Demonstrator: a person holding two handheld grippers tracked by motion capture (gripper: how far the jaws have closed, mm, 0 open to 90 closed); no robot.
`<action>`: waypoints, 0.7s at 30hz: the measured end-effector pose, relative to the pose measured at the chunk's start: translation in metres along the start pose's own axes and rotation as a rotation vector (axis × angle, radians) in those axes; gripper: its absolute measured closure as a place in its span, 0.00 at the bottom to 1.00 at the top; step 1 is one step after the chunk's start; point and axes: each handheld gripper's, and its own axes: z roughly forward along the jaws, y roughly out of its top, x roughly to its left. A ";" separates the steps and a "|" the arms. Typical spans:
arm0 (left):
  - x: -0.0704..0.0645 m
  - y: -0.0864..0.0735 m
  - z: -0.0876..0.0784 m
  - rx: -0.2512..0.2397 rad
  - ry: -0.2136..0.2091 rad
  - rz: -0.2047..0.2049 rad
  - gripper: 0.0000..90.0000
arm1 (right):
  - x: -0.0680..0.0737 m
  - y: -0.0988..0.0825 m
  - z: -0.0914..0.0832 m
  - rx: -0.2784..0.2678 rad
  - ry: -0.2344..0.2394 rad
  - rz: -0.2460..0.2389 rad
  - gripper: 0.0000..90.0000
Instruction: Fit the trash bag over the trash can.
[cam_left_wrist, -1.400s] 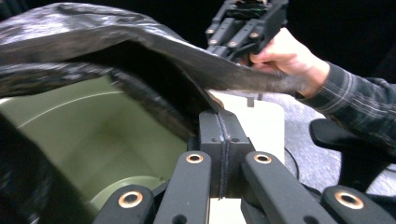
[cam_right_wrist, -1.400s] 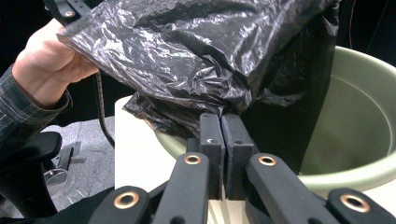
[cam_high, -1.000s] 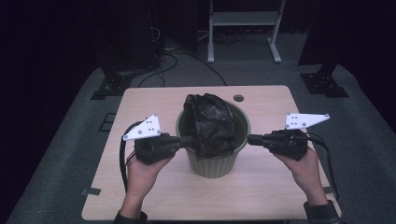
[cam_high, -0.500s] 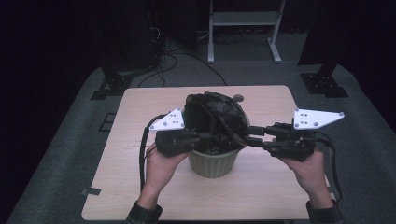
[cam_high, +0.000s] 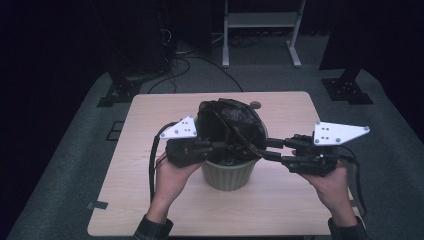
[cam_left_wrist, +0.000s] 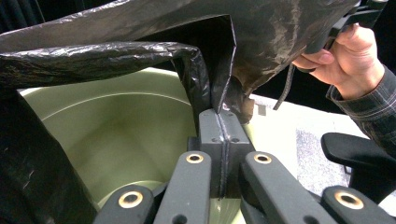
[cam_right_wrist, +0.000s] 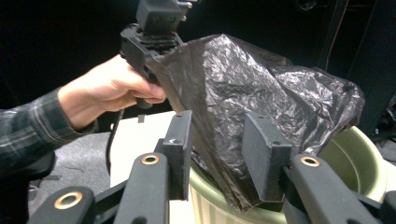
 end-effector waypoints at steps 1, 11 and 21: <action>0.000 0.000 0.000 0.000 0.000 0.000 1.00 | 0.000 0.000 0.001 0.001 0.002 0.000 0.69; 0.002 0.002 0.002 0.007 -0.008 -0.005 1.00 | 0.005 -0.004 0.004 0.037 -0.033 -0.044 0.66; 0.002 0.003 0.002 0.012 -0.011 -0.003 1.00 | 0.001 -0.011 0.001 0.072 -0.072 -0.050 0.65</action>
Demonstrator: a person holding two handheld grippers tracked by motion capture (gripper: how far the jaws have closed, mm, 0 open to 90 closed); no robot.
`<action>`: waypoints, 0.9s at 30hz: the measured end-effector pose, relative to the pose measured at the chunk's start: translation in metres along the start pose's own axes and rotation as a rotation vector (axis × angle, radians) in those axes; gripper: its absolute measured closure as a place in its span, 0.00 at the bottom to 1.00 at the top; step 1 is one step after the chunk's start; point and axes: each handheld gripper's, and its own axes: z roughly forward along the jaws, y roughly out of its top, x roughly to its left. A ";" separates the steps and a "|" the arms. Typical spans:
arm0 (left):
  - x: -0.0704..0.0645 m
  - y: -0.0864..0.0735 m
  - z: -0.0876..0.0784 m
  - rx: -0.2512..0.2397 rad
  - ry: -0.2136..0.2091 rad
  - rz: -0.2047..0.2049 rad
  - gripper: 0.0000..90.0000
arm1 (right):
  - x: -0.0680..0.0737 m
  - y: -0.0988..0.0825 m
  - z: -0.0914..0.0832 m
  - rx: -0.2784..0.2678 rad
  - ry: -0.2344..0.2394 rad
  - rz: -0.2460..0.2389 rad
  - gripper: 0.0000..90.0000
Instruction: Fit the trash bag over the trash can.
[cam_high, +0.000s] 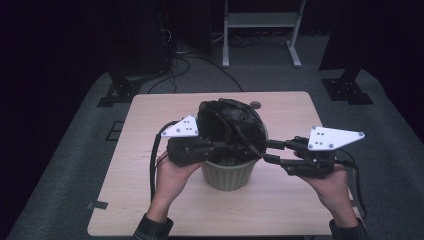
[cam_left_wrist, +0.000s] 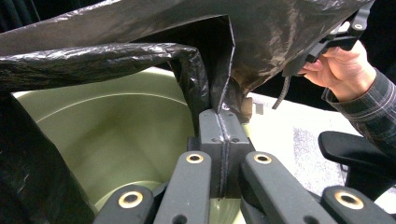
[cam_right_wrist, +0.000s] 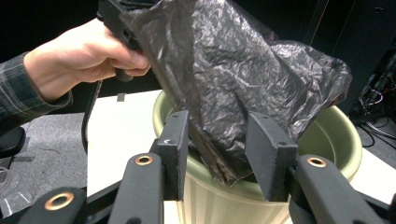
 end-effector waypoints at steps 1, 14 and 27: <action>0.000 0.000 0.000 0.001 0.000 0.000 1.00 | 0.000 -0.001 0.000 0.001 -0.002 -0.001 0.65; -0.001 0.001 0.000 0.007 -0.006 0.005 1.00 | -0.005 -0.006 0.000 0.014 -0.016 0.003 0.66; -0.002 0.001 0.001 0.010 -0.017 0.006 1.00 | 0.007 0.017 0.016 -0.008 0.028 -0.061 0.91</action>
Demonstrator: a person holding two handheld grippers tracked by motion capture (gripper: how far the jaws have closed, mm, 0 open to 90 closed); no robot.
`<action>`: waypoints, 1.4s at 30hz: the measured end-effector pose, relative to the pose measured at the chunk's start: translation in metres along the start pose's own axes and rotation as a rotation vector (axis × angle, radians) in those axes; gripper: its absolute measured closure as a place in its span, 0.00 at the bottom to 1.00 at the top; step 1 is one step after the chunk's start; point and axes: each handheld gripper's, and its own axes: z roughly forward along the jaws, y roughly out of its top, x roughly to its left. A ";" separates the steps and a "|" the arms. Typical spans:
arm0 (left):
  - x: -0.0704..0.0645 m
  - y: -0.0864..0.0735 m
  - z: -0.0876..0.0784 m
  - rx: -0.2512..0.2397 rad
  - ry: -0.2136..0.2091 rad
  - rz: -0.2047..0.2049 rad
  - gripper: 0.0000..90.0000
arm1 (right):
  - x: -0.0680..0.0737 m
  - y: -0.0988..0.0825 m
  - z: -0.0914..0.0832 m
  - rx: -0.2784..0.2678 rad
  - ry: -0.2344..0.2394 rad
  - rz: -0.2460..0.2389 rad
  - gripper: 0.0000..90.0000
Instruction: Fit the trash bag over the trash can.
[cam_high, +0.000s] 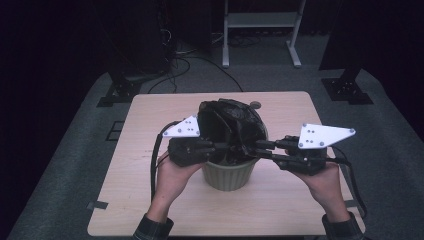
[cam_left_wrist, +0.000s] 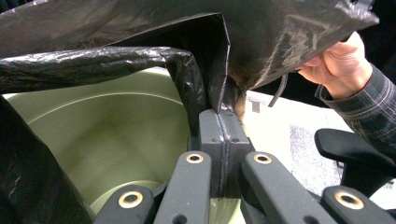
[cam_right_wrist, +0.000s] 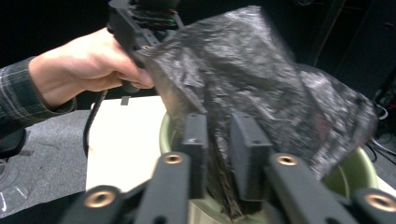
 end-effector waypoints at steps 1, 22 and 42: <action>0.000 0.000 0.000 -0.002 0.000 0.000 1.00 | 0.001 0.000 0.002 0.006 0.006 -0.002 0.99; 0.050 -0.025 -0.090 -0.094 0.170 -0.129 1.00 | -0.076 -0.031 -0.038 -0.017 -0.241 0.214 1.00; 0.070 -0.044 -0.151 -0.120 0.287 -0.206 1.00 | -0.099 -0.044 -0.074 -0.044 -0.324 0.322 1.00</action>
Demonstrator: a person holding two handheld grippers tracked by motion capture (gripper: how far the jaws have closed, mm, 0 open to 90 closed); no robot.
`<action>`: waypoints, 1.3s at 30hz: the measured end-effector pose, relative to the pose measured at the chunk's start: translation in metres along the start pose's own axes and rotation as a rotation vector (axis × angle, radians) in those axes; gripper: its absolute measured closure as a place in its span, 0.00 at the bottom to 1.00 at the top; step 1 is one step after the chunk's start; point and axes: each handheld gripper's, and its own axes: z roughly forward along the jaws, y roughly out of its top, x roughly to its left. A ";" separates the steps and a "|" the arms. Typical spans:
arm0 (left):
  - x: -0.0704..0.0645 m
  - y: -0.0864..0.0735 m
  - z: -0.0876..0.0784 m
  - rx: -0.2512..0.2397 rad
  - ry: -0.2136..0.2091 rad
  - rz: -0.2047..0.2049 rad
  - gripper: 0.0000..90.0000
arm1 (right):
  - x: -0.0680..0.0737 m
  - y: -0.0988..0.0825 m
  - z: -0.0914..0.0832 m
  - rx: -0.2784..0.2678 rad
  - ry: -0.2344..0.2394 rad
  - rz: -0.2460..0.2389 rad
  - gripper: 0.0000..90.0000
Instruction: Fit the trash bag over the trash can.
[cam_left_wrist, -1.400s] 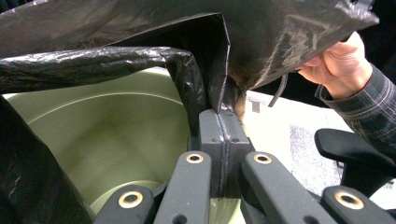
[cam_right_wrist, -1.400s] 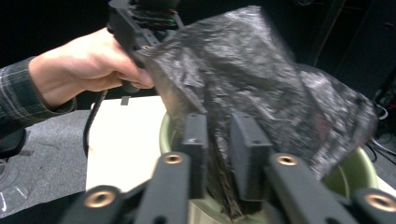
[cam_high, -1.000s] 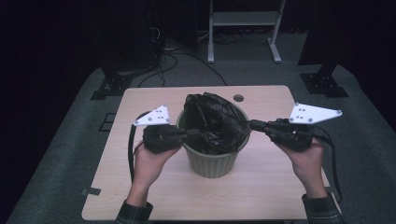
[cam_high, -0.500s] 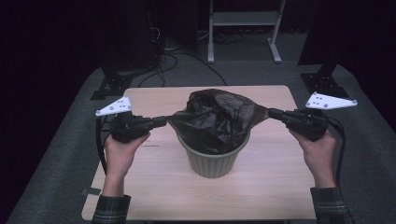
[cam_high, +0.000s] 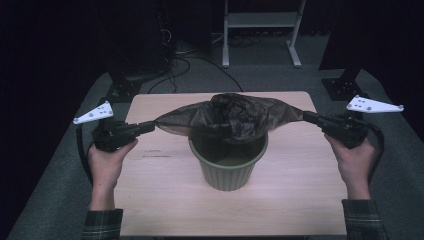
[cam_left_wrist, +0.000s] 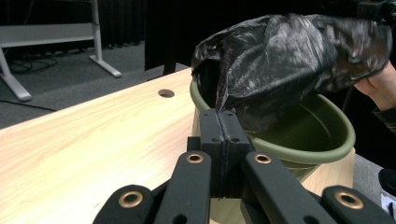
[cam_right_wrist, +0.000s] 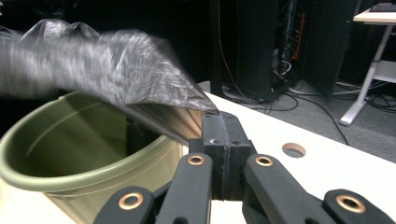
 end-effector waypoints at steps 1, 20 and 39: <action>0.000 0.000 0.000 0.000 0.000 0.000 1.00 | 0.000 0.000 0.000 0.000 0.000 0.000 1.00; 0.001 -0.043 0.030 0.109 -0.056 -0.050 1.00 | -0.001 -0.042 0.003 0.055 0.046 0.029 0.70; -0.018 -0.033 0.032 0.096 -0.078 -0.004 0.67 | 0.044 0.021 -0.038 -0.043 0.078 -0.135 0.53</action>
